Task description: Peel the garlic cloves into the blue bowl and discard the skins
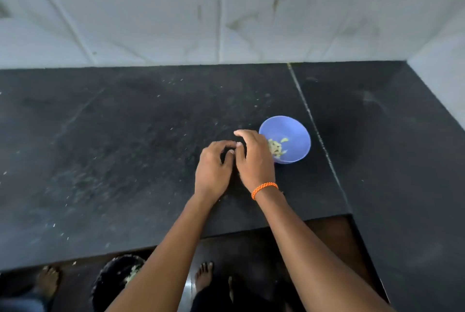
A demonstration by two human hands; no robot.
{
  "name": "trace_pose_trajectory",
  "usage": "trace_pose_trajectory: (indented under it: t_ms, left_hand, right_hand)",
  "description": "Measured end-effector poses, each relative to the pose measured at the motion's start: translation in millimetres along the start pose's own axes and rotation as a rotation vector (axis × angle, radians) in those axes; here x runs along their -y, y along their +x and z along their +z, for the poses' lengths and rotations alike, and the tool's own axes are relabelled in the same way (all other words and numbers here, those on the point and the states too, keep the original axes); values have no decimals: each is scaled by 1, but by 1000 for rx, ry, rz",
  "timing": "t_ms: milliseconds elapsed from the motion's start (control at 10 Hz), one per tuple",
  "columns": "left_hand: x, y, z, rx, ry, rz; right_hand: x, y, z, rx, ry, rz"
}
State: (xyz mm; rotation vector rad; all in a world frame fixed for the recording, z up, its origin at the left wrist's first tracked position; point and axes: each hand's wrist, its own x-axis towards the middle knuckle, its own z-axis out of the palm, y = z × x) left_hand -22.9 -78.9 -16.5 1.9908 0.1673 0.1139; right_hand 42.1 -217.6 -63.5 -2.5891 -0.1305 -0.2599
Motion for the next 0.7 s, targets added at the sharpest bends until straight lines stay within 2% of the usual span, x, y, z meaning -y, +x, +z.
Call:
trace_pose_trajectory:
  t_ms: [100,200,300,400,600,700]
  left_hand:
    - [-18,25,27,118,-4,-68]
    - [-37,45,53,193,49,-122]
    - [-45,55,74,244,76,-148]
    - [-44,60,84,218,75,-199]
    - [-38,48,68,138,71,-271]
    - [-39,46,51,94,117,-252]
  right_hand:
    - [-4,5,-56,-129,67,88]
    - [-24,7,-90,-209,-45,226]
    - [-50,8,-99,-140,-123,408]
    - [-59,6,-99,8,20,501]
    - [-35,-3,-93,89,79,482]
    - [-23,-2,-92,34,8,362]
